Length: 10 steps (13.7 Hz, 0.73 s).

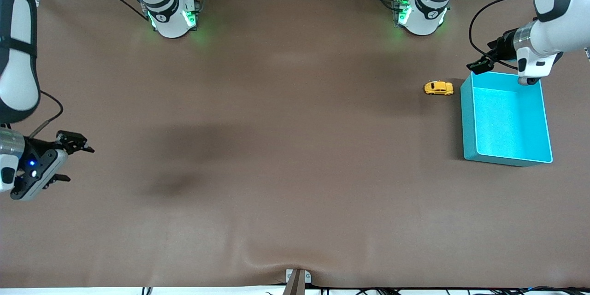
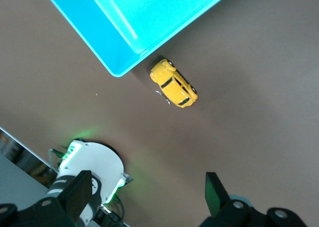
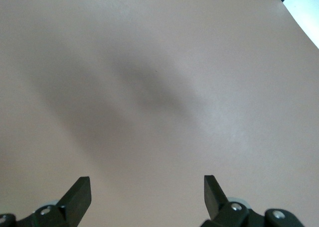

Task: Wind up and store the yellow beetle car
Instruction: 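Move the left gripper toward the car while the right gripper withdraws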

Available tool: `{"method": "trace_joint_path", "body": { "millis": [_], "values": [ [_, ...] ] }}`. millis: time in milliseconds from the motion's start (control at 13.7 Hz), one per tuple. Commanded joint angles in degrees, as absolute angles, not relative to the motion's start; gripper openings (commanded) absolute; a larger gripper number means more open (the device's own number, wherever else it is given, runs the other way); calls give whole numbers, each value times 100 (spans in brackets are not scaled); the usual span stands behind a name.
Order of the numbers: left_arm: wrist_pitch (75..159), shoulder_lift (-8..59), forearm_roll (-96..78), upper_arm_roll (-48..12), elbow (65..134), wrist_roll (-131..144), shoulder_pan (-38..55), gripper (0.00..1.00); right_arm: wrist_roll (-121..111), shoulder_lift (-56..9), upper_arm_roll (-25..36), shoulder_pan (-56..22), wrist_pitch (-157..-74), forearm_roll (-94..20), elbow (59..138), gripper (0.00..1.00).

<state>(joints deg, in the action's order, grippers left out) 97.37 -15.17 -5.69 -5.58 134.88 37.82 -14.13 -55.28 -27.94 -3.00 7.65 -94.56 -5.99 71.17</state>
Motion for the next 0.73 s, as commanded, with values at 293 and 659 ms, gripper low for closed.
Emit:
{"method": "trace_joint_path", "body": {
  "millis": [293,659],
  "values": [
    [10686,-1399,-1176,-624,14317,4112,-2030,100,-5028,-2690,-220,624,-9071,61,6636,100],
    [11460,-616,-1371,-729,14326,5167,-1978,100,-2247,-2470,-237,502,-8692,79,6346,100]
  ]
}}
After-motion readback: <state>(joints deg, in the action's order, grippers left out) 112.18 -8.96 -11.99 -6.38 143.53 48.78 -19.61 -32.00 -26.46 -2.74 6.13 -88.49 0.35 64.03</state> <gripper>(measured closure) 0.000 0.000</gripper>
